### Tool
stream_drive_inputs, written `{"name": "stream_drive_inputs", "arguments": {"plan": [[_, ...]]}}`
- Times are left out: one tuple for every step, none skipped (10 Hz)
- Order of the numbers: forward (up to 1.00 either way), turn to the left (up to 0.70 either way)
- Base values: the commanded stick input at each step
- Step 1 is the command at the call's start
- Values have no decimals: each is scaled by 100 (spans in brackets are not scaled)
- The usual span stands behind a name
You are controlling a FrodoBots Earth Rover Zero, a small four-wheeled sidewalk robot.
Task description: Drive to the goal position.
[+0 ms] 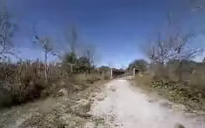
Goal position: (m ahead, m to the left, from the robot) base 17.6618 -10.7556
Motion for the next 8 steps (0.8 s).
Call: {"name": "stream_drive_inputs", "arguments": {"plan": [[70,-8],[70,-7],[70,-7],[70,-2],[70,-8],[70,-10],[70,-11],[70,-13]]}}
